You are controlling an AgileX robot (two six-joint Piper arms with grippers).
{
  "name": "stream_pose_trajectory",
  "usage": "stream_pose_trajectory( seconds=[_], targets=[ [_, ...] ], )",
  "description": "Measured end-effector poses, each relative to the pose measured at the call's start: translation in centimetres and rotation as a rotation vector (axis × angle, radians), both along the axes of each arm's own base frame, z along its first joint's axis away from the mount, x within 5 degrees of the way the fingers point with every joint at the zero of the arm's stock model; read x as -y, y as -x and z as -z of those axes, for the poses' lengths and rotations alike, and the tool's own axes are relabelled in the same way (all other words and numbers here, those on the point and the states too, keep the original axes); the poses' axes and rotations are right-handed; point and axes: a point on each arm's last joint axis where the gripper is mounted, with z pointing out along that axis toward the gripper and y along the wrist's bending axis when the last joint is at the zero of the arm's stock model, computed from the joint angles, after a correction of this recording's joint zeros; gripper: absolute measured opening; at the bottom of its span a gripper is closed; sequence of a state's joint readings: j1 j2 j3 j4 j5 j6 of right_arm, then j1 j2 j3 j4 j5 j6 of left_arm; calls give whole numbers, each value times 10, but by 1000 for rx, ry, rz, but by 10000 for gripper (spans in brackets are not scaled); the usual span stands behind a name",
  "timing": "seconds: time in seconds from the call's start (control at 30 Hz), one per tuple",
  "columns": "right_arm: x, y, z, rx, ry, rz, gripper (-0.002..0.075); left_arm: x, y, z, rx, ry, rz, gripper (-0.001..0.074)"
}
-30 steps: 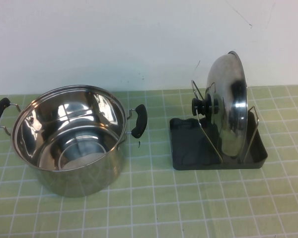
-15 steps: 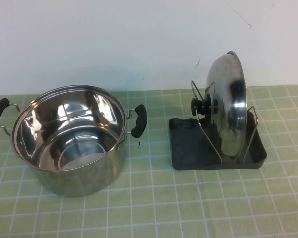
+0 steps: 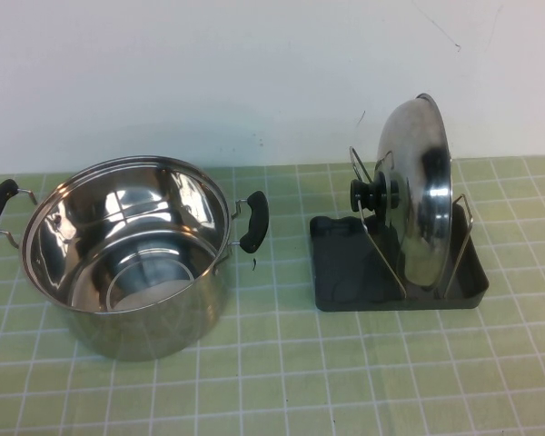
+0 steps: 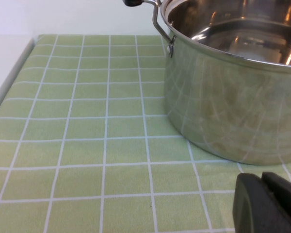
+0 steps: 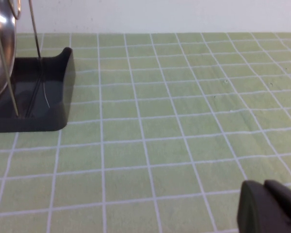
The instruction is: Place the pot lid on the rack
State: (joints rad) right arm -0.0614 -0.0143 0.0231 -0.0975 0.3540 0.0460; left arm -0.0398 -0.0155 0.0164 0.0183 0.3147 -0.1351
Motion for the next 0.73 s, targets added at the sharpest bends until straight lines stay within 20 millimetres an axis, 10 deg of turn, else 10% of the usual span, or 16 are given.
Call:
stream_pose_trajectory(
  seconds=[0.73],
  targets=[
    [3, 1, 0, -6, -8, 62, -1, 0, 0, 0, 0, -2, 0, -2]
  ],
)
